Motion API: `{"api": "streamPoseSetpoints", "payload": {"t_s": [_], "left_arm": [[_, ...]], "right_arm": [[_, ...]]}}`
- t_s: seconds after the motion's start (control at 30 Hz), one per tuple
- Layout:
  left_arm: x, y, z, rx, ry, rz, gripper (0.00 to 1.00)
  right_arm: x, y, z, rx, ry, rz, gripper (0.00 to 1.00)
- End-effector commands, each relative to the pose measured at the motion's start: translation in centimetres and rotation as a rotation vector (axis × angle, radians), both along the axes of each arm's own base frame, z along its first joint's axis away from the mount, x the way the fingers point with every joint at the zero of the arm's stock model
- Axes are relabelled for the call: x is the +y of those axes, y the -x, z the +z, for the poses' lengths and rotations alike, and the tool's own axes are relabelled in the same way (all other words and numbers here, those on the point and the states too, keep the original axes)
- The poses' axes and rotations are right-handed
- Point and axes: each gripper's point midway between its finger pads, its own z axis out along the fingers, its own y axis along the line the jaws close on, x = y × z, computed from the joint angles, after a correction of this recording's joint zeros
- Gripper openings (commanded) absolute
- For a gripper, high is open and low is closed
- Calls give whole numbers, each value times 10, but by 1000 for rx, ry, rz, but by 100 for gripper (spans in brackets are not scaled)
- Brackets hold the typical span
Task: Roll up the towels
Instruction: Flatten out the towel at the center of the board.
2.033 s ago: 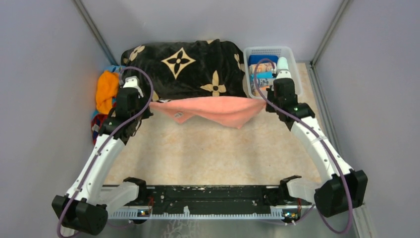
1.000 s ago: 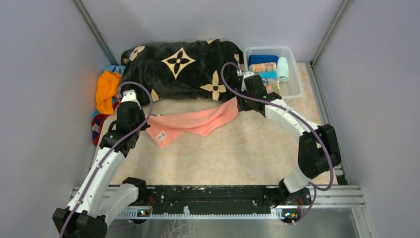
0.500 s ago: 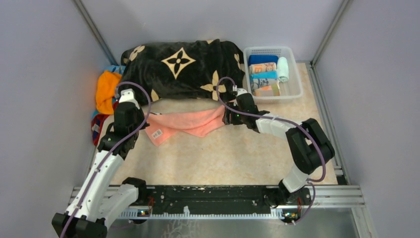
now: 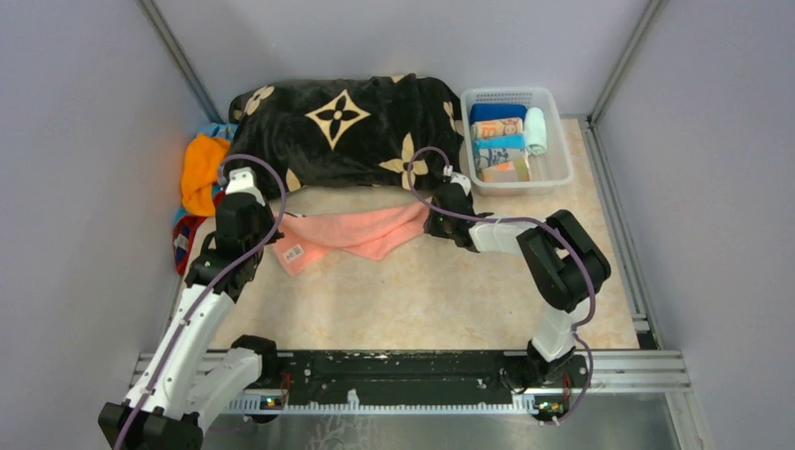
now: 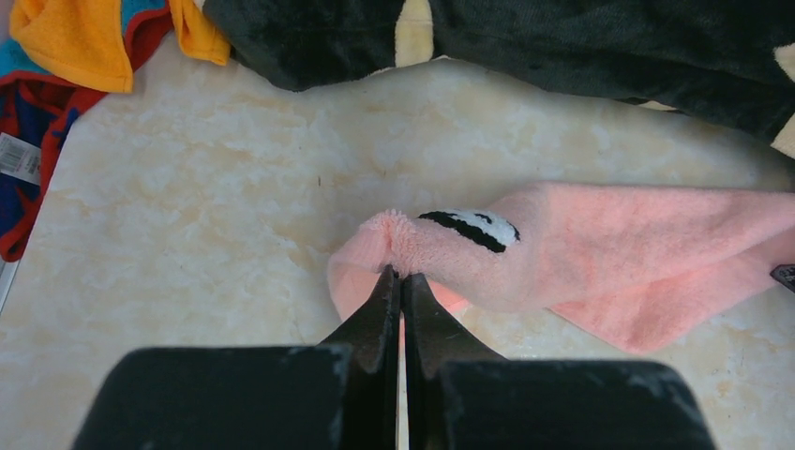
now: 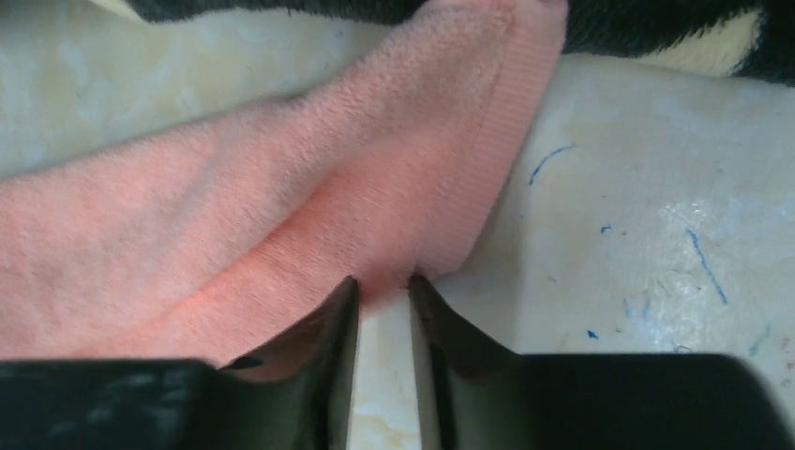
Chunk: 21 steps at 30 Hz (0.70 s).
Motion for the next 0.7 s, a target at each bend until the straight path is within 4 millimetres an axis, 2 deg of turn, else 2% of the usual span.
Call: {"api": "streamPoseSetpoints", "payload": {"t_s": [0.0,0.07,0.1,0.23,0.4,0.53,0.67], "left_arm": [[-1,-3,14,-47,10,-6,0],[-3,-1,22,-65,16,-24,0],[-6,-1,26,-75,22,-43,0],[-24,3,46,-111,55,-151,0],[-47,16,74,-126,88,-304,0],[-53,31,101,-151,90,-370,0],[-59,44,106,-144,95,-425,1]], "right_arm": [[-8,1,-10,18,62,-22,18],[-18,3,0,-11,107,-27,3],[-24,5,8,-26,132,-24,0],[-50,12,48,-101,225,-19,0],[-78,33,90,-128,315,11,0],[-100,55,142,-180,349,22,0],[-113,66,194,-208,404,57,0]]}}
